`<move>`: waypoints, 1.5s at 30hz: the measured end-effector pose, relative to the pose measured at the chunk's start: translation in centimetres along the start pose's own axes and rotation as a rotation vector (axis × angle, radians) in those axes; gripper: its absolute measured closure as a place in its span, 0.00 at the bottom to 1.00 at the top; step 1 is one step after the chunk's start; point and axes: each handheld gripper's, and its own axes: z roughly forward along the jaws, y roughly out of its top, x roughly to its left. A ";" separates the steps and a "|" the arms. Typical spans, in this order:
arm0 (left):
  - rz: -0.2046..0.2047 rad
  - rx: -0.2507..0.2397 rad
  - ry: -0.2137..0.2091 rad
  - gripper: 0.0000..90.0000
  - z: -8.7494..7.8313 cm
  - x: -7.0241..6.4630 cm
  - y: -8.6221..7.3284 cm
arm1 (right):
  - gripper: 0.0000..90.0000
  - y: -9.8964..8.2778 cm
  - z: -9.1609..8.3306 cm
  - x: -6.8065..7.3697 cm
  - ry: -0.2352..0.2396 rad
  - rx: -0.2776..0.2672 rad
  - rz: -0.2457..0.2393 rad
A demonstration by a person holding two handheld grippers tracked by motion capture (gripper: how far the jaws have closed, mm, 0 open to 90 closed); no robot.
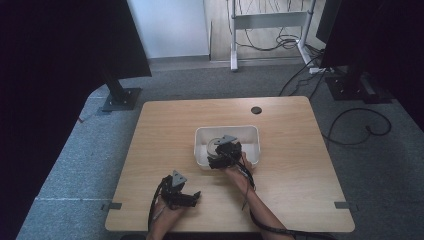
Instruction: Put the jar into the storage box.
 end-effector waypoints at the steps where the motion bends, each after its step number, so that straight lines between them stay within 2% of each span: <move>1: 0.000 0.000 0.000 0.00 0.0 0.0 0.0 | 0.11 0.0 0.0 -0.1 0.002 0.003 0.004; 8: 0.000 0.000 0.000 0.00 0.0 0.0 0.0 | 0.10 0.2 0.0 -0.1 0.007 0.021 0.000; 15: 0.000 0.000 0.000 0.00 0.0 0.0 0.0 | 0.02 0.4 -0.3 -0.2 0.026 0.015 0.001; 26: 0.001 0.000 0.000 0.00 0.0 0.0 0.0 | 0.02 0.8 -1.9 0.0 0.007 -0.007 -0.073; 45: 0.002 0.000 0.000 0.00 0.0 0.0 0.0 | 0.03 0.2 -4.1 -0.4 0.039 -0.027 -0.109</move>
